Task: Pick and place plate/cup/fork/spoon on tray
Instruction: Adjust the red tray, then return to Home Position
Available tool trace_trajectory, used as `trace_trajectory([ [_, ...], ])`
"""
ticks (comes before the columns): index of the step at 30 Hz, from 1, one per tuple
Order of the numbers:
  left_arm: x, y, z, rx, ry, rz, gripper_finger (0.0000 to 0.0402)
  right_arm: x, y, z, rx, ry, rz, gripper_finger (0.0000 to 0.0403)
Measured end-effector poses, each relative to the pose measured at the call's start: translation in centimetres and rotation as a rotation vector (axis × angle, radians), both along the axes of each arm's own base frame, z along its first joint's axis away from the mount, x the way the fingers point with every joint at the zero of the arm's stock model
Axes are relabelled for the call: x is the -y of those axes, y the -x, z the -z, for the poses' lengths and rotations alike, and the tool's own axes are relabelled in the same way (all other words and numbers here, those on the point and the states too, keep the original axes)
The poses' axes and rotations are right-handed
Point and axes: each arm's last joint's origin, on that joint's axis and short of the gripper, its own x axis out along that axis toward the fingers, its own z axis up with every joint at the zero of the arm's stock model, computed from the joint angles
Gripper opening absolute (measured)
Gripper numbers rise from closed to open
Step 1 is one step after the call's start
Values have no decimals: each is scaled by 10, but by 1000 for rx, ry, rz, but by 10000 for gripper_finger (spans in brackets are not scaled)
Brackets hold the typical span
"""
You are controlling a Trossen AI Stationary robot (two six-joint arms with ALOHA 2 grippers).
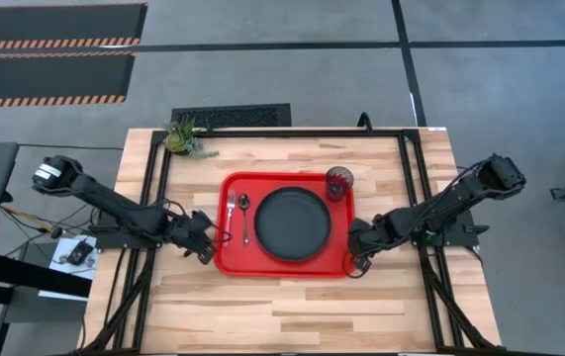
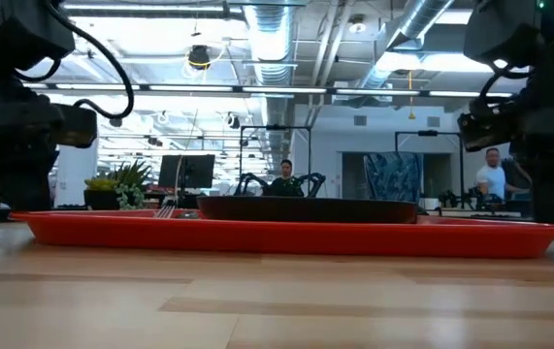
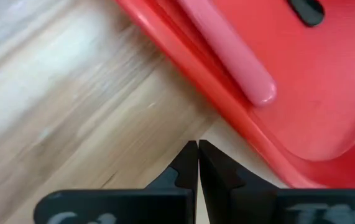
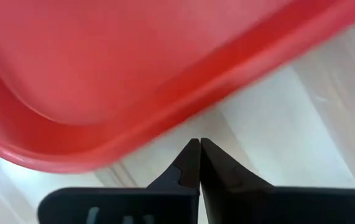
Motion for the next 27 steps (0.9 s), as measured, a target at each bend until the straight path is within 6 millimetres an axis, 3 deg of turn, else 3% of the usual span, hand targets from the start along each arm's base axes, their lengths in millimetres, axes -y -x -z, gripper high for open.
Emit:
trace_trajectory([
  [7,-4,8,-14,54,-36,75,0,3,9,-5,-44,22,-65,19],
  [11,-11,13,-21,133,-94,150,0,5,12,-18,32,53,-187,6],
  [16,-24,11,-18,387,-201,242,0,15,6,-41,291,125,-328,4],
  [22,-44,7,-17,736,-295,303,0,38,-1,-50,707,148,-501,3],
  [27,-61,4,-26,817,-422,359,0,61,6,-60,915,243,-563,3],
])
